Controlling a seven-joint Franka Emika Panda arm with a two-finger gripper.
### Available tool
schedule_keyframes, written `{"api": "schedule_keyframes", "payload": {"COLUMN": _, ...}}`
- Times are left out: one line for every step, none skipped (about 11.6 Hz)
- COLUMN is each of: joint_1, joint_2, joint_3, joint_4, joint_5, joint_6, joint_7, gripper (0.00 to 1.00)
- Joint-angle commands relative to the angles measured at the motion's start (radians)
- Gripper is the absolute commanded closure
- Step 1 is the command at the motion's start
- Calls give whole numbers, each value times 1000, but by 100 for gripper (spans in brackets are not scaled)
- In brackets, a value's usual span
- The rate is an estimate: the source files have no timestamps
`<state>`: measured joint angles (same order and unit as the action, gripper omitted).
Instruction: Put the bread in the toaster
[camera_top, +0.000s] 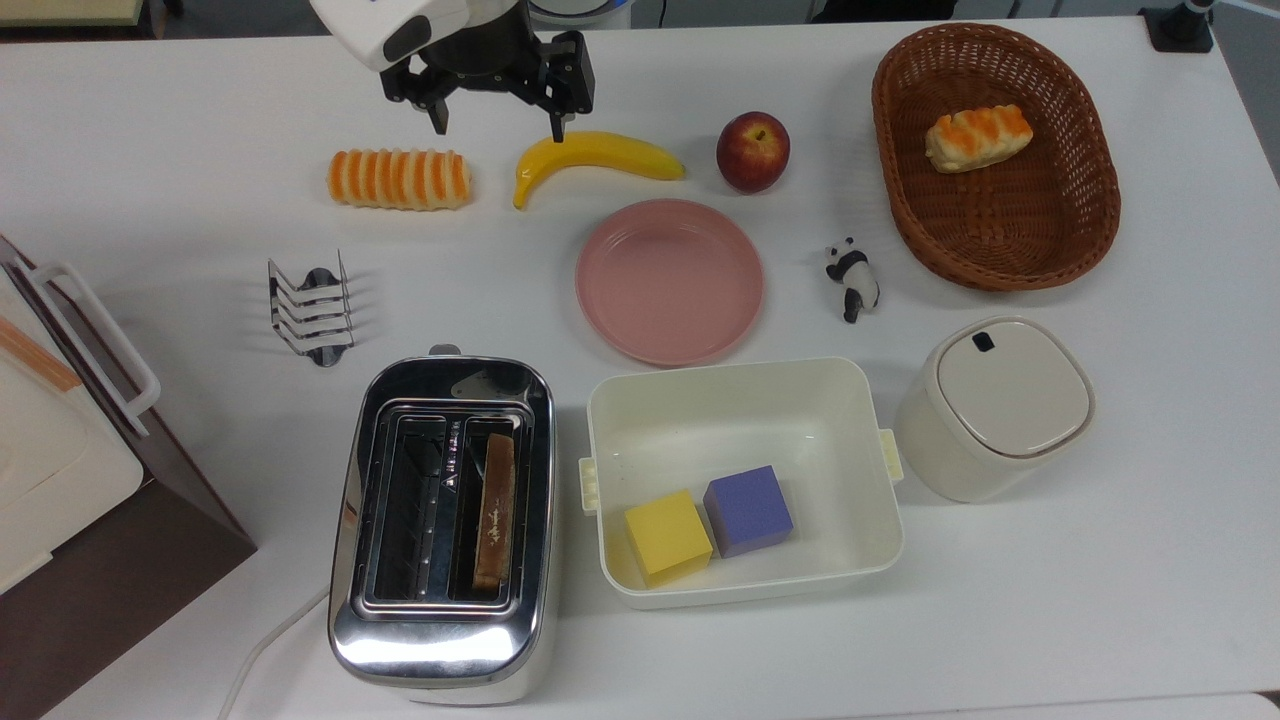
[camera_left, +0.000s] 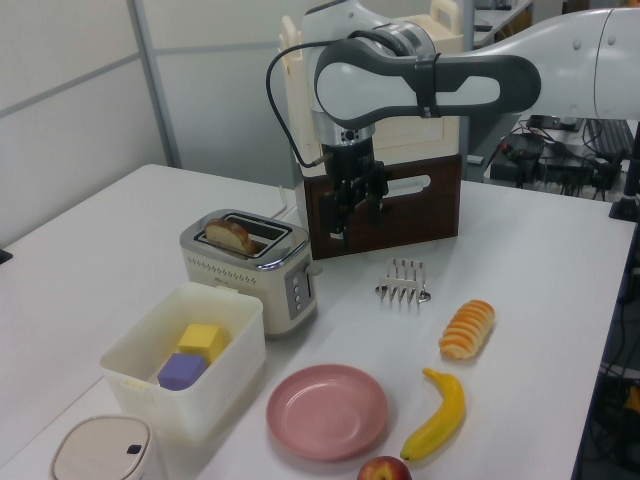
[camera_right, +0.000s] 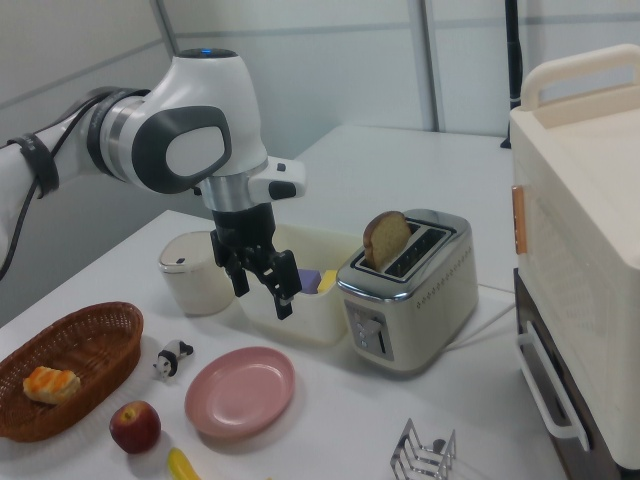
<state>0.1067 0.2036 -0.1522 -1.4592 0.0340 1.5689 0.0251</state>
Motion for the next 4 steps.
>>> {"api": "schedule_keyframes", "payload": {"joint_1": 8, "joint_2": -58, "joint_3": -6, "joint_4": -46, "joint_5": -11, "joint_6": -13, "joint_7": 10, "gripper": 0}}
{"api": "schedule_keyframes", "payload": {"joint_1": 8, "joint_2": -66, "joint_3": -7, "joint_4": -47, "joint_5": -11, "joint_6": -13, "joint_7": 9, "gripper": 0}}
{"api": "schedule_keyframes", "payload": {"joint_1": 8, "joint_2": -66, "joint_3": -7, "joint_4": -47, "joint_5": -11, "joint_6": -10, "joint_7": 4, "gripper": 0}}
{"api": "schedule_keyframes", "payload": {"joint_1": 5, "joint_2": -61, "joint_3": -7, "joint_4": -47, "joint_5": -11, "joint_6": -3, "joint_7": 1, "gripper": 0}}
